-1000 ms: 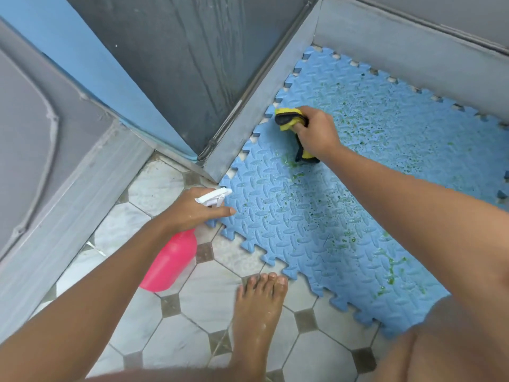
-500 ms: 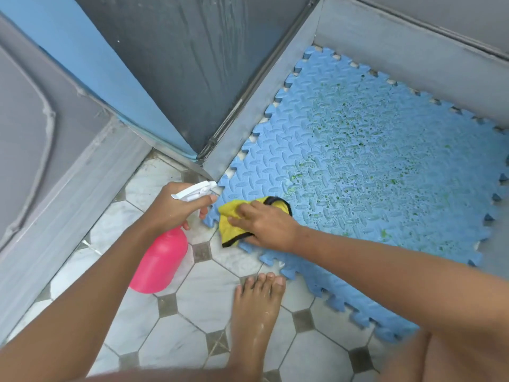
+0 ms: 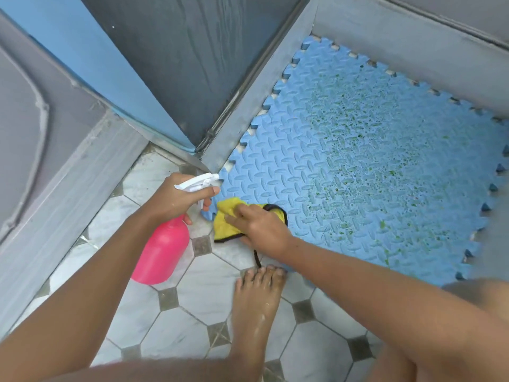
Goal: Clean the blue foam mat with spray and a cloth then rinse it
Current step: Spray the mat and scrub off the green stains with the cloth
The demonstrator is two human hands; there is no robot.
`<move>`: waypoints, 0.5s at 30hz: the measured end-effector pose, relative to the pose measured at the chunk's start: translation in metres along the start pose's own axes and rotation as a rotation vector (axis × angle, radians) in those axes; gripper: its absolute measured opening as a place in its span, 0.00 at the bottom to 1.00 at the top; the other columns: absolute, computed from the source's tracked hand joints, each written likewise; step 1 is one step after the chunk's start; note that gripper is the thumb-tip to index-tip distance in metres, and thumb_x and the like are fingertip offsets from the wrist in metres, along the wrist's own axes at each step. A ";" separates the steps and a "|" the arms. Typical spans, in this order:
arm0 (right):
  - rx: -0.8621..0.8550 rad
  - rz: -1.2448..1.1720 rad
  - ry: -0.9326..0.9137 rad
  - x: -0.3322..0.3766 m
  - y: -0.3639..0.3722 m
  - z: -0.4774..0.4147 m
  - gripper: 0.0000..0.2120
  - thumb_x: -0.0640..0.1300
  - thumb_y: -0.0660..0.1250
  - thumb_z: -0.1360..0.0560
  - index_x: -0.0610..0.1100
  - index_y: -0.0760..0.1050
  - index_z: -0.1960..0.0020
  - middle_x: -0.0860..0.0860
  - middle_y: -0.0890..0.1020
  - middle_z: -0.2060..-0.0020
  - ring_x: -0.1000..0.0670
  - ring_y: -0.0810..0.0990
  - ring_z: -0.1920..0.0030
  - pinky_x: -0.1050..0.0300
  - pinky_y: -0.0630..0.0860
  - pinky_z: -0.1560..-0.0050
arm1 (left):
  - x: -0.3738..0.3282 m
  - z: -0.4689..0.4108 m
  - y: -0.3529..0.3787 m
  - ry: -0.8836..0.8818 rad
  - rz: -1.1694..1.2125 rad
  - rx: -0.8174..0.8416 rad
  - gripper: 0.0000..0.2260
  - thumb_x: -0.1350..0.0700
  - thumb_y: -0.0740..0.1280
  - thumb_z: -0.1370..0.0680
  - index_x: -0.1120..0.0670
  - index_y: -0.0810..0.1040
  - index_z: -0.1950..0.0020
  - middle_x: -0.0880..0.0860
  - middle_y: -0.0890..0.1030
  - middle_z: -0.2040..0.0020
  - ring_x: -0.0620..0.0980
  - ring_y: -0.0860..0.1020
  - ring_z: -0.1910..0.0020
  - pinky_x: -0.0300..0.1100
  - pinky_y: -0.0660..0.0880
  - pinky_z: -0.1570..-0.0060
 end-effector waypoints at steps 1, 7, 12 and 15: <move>-0.001 0.001 -0.086 -0.016 0.001 0.002 0.27 0.42 0.76 0.35 0.48 0.78 0.36 0.47 0.78 0.49 0.43 0.79 0.56 0.55 0.73 0.70 | 0.007 -0.005 0.016 -0.008 0.038 0.034 0.18 0.43 0.76 0.28 0.51 0.86 0.43 0.61 0.85 0.58 0.53 0.84 0.58 0.48 0.80 0.69; -0.166 0.068 0.395 -0.120 -0.064 -0.020 0.22 0.48 0.71 0.26 0.50 0.76 0.32 0.46 0.76 0.43 0.40 0.80 0.51 0.49 0.76 0.58 | 0.012 -0.012 0.021 -0.019 0.059 0.011 0.11 0.50 0.75 0.23 0.53 0.86 0.43 0.63 0.85 0.57 0.51 0.82 0.60 0.47 0.79 0.70; -0.130 -0.043 0.350 -0.065 -0.029 -0.010 0.23 0.46 0.76 0.31 0.45 0.79 0.37 0.45 0.77 0.48 0.40 0.80 0.57 0.49 0.78 0.62 | 0.004 -0.016 0.030 -0.005 0.000 0.016 0.16 0.48 0.77 0.24 0.60 0.86 0.47 0.63 0.85 0.60 0.56 0.82 0.62 0.47 0.79 0.71; 0.136 -0.054 -0.059 -0.025 -0.008 0.014 0.21 0.44 0.77 0.34 0.46 0.81 0.41 0.44 0.77 0.52 0.41 0.80 0.62 0.51 0.78 0.68 | -0.017 -0.021 0.035 0.051 0.009 0.005 0.15 0.49 0.77 0.25 0.59 0.87 0.47 0.61 0.86 0.60 0.55 0.81 0.60 0.52 0.81 0.64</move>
Point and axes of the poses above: each hand's wrist, its own z-axis away from the middle knuckle, its own y-axis out of the palm, x = y × z, the point moved 4 cm from there along -z, towards the middle knuckle
